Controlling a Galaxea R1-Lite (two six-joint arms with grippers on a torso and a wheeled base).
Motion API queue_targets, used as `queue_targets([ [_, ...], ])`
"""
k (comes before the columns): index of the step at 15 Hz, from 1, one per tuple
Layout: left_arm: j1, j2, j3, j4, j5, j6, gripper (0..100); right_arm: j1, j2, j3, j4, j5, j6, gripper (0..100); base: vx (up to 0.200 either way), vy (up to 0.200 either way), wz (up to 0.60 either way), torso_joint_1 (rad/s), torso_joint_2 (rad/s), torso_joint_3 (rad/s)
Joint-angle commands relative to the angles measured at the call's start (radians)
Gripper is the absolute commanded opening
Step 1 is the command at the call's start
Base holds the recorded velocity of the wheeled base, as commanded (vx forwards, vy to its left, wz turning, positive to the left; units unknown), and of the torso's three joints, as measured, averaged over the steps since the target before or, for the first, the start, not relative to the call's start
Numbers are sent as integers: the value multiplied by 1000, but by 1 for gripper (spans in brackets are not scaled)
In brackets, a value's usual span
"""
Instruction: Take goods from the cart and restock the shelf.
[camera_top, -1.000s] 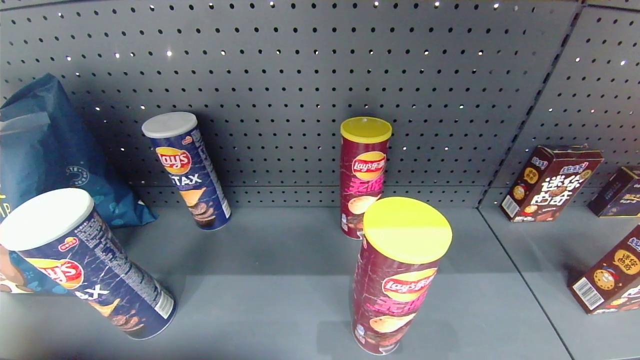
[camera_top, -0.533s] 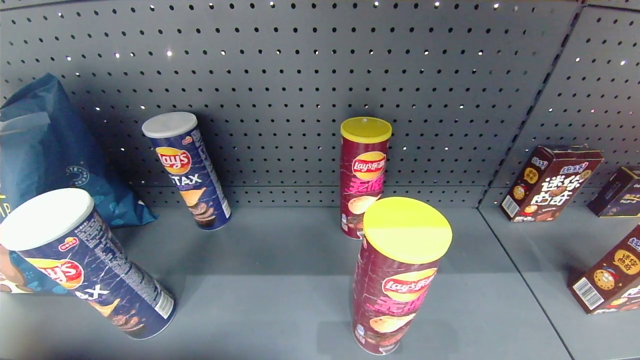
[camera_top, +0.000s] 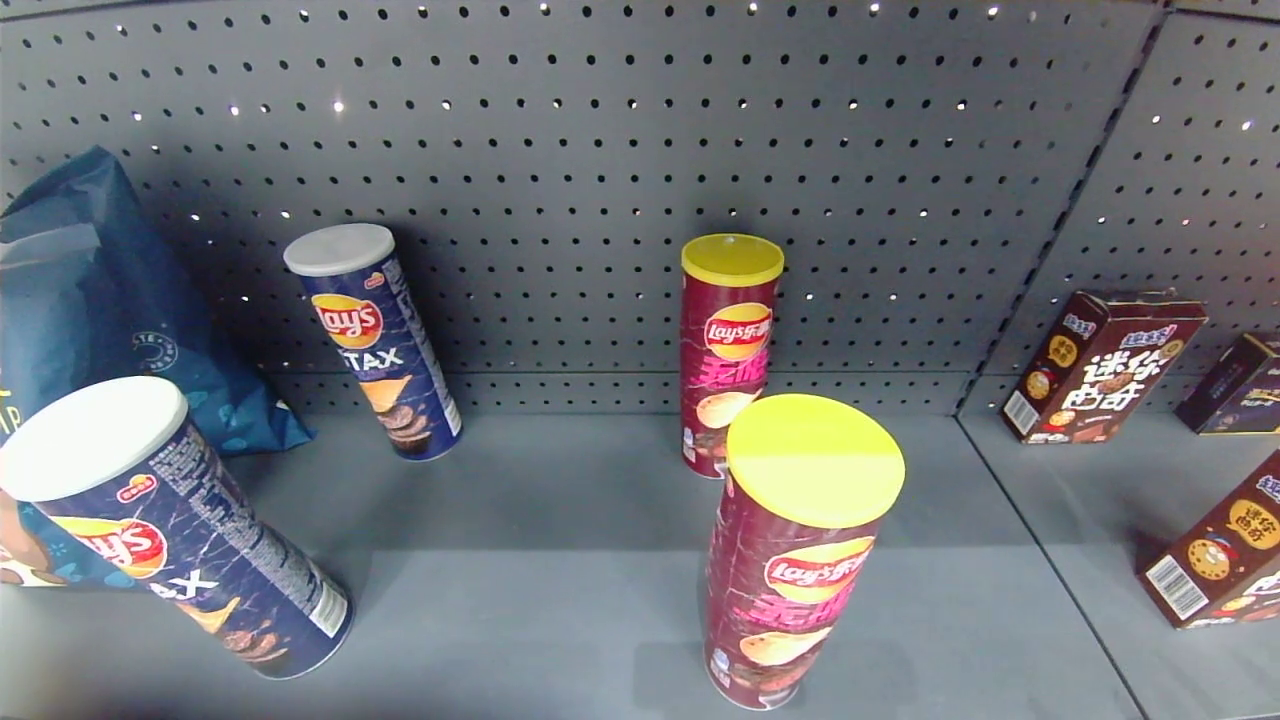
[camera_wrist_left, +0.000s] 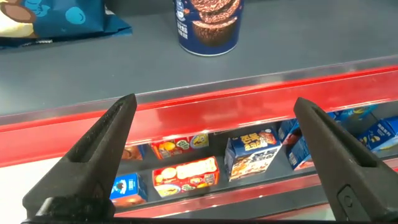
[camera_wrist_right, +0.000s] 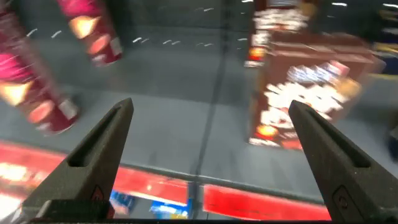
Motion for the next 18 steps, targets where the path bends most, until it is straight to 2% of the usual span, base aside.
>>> queue_targets([
  [1, 0, 2, 0, 0, -1, 1, 100, 52, -66, -35, 31, 111, -37, 100, 0, 0, 0, 0, 0, 0],
  [4, 0, 2, 0, 0, -1, 1, 100, 74, -69, -43, 31, 161, -34, 100, 0, 0, 0, 0, 0, 0],
  [9, 0, 2, 0, 0, -1, 1, 100, 75, 115, -100, 19, 266, -53, 100, 0, 0, 0, 0, 0, 0],
  [12, 0, 2, 0, 0, -1, 1, 100, 114, 236, -151, 16, 307, -70, 100, 0, 0, 0, 0, 0, 0],
  [13, 0, 2, 0, 0, -1, 1, 100, 157, 336, -203, 16, 299, -128, 100, 0, 0, 0, 0, 0, 0],
  [15, 0, 2, 0, 0, -1, 1, 100, 195, 445, -216, -1, 298, -174, 100, 0, 0, 0, 0, 0, 0],
  [17, 0, 2, 0, 0, -1, 1, 100, 261, 536, -220, -27, 293, -174, 100, 0, 0, 0, 0, 0, 0],
  [18, 0, 2, 0, 0, -1, 1, 100, 325, 575, -230, -38, 258, -174, 100, 0, 0, 0, 0, 0, 0],
])
